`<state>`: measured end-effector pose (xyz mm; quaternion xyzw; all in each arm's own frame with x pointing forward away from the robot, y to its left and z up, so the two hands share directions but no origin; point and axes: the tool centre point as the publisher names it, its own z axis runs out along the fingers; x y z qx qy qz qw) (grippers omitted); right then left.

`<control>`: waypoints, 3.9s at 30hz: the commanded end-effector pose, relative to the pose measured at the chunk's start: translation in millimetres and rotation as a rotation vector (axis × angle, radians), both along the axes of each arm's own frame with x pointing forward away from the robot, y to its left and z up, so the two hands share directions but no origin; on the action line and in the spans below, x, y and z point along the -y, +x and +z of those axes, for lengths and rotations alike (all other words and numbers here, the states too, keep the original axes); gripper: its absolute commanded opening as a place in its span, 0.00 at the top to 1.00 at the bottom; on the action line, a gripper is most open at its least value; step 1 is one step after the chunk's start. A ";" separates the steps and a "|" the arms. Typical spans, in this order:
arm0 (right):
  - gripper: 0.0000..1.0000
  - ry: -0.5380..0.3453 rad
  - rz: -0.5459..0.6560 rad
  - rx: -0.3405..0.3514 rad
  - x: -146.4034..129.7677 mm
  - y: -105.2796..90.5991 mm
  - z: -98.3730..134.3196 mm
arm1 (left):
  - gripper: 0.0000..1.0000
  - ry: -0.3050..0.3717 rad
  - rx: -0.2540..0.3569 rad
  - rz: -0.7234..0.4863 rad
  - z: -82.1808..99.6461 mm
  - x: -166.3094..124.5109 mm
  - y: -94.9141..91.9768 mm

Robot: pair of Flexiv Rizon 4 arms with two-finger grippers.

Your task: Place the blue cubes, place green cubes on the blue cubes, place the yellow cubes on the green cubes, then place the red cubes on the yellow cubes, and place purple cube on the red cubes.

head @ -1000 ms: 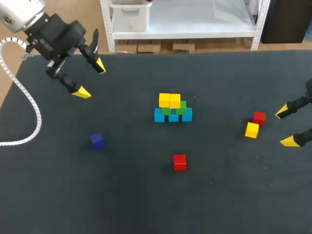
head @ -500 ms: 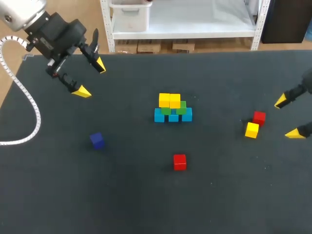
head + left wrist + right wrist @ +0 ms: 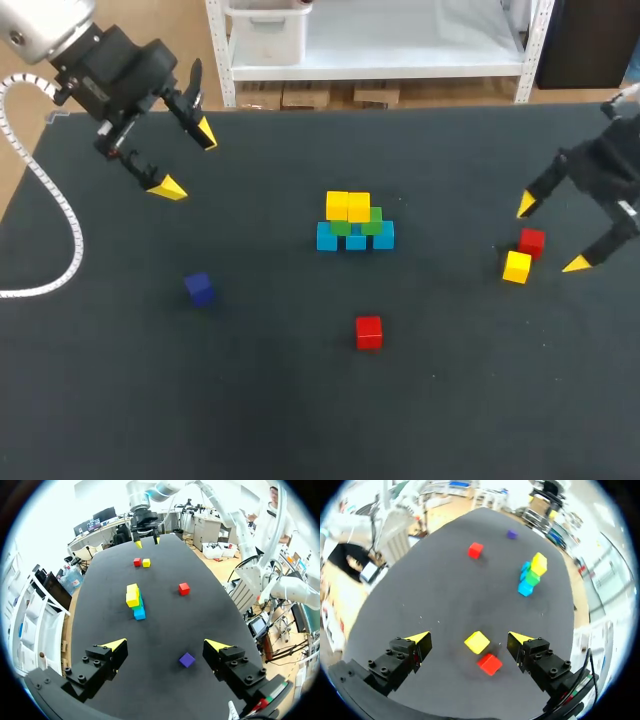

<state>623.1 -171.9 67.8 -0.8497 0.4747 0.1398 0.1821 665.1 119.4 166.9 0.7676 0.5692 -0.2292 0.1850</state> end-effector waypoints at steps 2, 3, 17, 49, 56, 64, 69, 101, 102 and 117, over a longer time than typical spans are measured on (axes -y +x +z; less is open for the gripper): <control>0.00 -0.019 0.461 -0.042 -18.0 22.7 -9.5 | 0.00 -0.001 0.000 -0.003 -0.3 -0.8 1.1; 0.00 -0.014 0.505 -0.053 -19.8 23.4 -11.4 | 0.00 -0.001 0.000 -0.003 -0.3 -0.8 1.1; 0.00 -0.046 0.868 -0.095 -10.2 38.1 -36.2 | 0.00 -0.001 0.000 -0.003 -0.3 -0.8 1.1; 0.54 -0.107 0.677 -0.059 -11.3 32.5 -71.4 | 0.00 -0.001 0.000 -0.003 -0.3 -0.8 1.1; 0.65 -0.118 0.677 -0.068 -9.1 31.2 -76.2 | 0.00 -0.001 0.000 -0.003 -0.3 -0.8 1.1; 1.00 -0.119 0.653 -0.075 -7.1 27.5 -81.0 | 0.00 -0.001 0.000 -0.003 -0.3 -0.8 1.1; 1.00 -0.101 0.538 -0.064 -9.2 26.7 -68.3 | 0.00 -0.001 0.000 -0.003 -0.3 -0.8 1.1; 1.00 -0.017 -0.687 -0.046 -130.7 46.6 -8.7 | 0.00 -0.001 0.000 -0.003 -0.3 -0.8 1.1; 1.00 -0.023 -0.697 -0.044 -131.6 47.2 -7.8 | 0.00 -0.001 0.000 -0.003 -0.3 -0.8 1.1; 1.00 -0.070 -0.623 -0.028 -164.5 67.9 -0.4 | 0.00 -0.001 0.000 -0.003 -0.3 -0.8 1.1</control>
